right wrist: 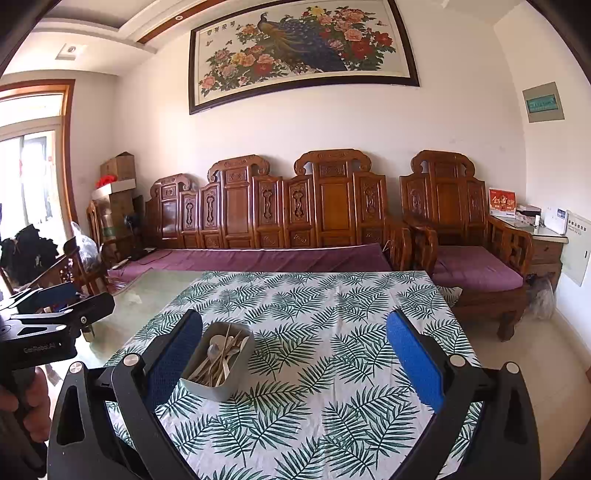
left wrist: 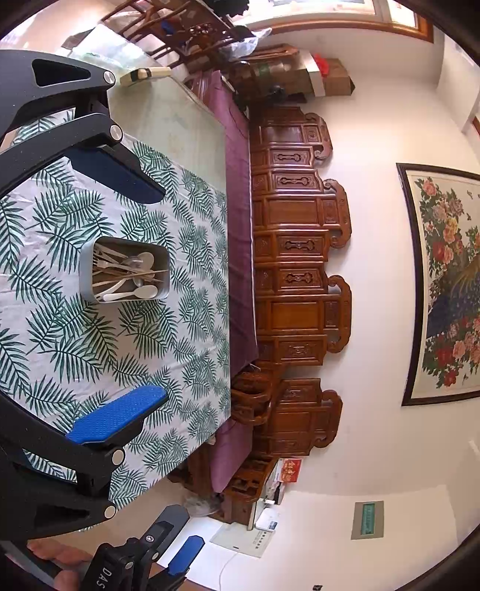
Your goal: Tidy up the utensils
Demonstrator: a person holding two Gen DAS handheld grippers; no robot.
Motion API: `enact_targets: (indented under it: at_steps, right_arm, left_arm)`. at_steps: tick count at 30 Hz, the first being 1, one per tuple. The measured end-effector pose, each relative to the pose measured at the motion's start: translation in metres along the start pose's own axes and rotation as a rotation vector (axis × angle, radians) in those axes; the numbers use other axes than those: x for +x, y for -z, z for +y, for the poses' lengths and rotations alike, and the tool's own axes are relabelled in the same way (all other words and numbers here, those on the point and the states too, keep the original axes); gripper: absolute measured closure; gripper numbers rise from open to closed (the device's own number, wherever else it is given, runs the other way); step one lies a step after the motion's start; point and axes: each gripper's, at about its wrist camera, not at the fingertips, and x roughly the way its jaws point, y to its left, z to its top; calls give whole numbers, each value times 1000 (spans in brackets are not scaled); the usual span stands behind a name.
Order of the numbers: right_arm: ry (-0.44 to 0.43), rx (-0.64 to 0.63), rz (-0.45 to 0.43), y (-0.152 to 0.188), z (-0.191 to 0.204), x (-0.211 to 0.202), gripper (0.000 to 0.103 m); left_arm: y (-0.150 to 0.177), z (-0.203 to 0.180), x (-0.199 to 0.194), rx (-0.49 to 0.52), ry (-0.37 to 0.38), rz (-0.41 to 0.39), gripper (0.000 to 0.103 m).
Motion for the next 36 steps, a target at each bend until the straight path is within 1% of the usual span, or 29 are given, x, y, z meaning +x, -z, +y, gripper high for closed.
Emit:
enact_targets:
  at_steps: [36]
  right_arm:
    - [-4,-2,5,4,2,1,3]
  left_arm:
    - [0,1,-7,-4,15,-8,8]
